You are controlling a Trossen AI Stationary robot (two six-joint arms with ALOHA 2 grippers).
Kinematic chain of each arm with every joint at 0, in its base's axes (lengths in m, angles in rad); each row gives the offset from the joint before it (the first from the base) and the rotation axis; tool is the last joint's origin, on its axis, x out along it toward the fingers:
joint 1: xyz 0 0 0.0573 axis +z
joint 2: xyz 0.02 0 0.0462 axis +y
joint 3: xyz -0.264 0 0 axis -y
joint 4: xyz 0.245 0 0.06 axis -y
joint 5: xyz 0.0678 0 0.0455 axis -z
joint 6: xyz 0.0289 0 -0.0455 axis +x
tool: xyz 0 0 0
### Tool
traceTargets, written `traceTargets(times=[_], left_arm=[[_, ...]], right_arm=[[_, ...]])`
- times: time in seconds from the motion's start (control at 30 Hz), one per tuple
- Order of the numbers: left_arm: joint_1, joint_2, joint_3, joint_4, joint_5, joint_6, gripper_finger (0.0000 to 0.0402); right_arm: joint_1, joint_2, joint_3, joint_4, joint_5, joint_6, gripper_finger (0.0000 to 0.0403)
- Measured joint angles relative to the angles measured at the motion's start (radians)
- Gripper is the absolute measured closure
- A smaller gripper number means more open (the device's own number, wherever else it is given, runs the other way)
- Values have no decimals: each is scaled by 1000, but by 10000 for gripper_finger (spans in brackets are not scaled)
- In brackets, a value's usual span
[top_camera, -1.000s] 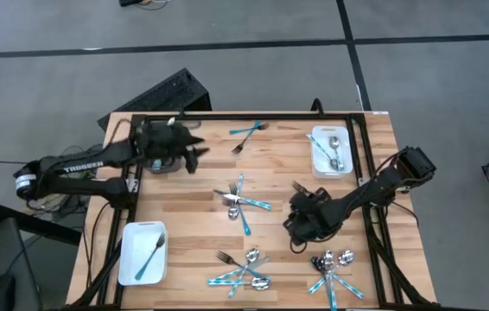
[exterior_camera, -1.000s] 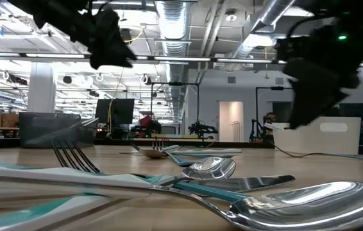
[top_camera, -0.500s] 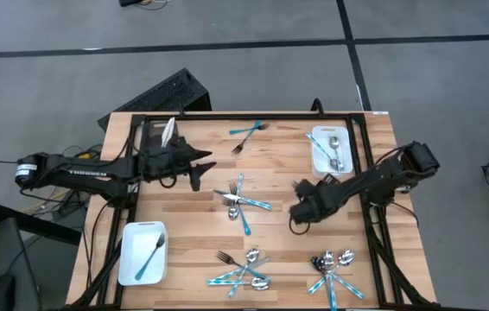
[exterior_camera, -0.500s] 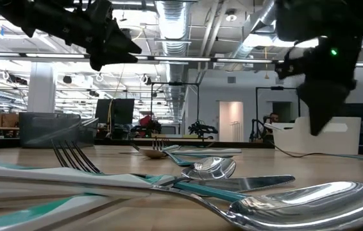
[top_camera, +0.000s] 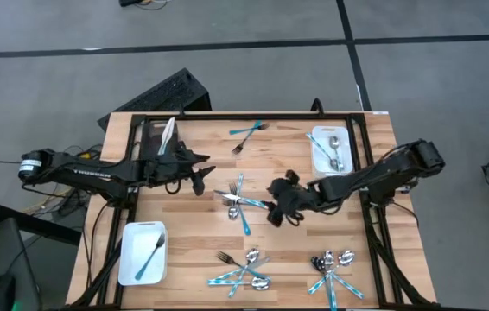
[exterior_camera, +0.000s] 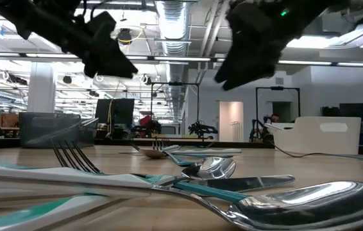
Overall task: Sort silverware by color (type)
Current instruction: Put the blue fork into the left white bin
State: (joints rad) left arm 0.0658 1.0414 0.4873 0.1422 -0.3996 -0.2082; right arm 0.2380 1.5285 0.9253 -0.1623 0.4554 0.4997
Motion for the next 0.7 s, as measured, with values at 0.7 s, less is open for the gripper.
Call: traceTargets(times=[0.7], left_arm=[[-58, 30, 1, -109, 33, -197, 219]], right_arm=[[-56, -55, 35, -210, -78, -77, 143]])
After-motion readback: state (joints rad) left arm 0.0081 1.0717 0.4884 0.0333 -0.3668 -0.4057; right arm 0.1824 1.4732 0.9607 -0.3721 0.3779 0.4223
